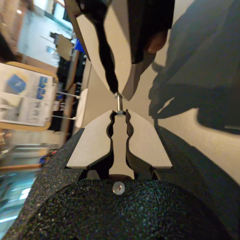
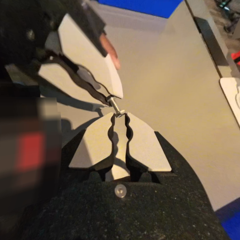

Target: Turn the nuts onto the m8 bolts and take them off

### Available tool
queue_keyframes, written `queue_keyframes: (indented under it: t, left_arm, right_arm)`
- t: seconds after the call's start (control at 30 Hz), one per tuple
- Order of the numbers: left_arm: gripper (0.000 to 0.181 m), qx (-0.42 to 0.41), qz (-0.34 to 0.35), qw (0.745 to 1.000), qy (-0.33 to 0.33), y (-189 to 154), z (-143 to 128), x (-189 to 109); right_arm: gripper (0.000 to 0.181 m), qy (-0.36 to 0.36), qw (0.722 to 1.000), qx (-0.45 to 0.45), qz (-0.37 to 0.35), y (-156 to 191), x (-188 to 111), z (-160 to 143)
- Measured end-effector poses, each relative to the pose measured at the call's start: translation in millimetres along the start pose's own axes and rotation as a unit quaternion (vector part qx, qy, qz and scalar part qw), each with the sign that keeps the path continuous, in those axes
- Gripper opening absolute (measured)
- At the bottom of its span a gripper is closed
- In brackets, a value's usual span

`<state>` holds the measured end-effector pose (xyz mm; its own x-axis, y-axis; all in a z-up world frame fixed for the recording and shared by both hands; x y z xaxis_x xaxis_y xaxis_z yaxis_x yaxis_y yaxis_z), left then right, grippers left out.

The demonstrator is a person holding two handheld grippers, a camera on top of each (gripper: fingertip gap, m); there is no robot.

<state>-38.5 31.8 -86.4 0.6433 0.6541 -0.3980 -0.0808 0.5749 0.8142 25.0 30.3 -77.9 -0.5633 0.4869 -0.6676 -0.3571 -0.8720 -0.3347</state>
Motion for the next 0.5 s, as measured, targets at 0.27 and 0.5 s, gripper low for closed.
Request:
queue_keyframes:
  t: [0.27,0.5]
  left_arm:
    - [0.016,-0.085,-0.044,0.995,-0.027,-2,-5,5]
    - [0.015,-0.215,-0.164,0.955,-0.126,-2,3,-13]
  right_arm:
    - [0.037,-0.031,0.996,-0.084,0.000,-2,-12,-3]
    - [0.044,-0.104,0.961,-0.255,-0.028,5,-27,-1]
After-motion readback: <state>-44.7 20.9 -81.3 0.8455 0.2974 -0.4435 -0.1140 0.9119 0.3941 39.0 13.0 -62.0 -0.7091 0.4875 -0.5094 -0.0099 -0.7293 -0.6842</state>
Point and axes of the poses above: each gripper's, where its closed fingertips meet, x out along the fingers, z out of its top, y = z × x across the jaws, the point moved 4 cm from there along -x, back along the fingers, and after that the axes turned 3 degrees about y, right-handed, at the moved point
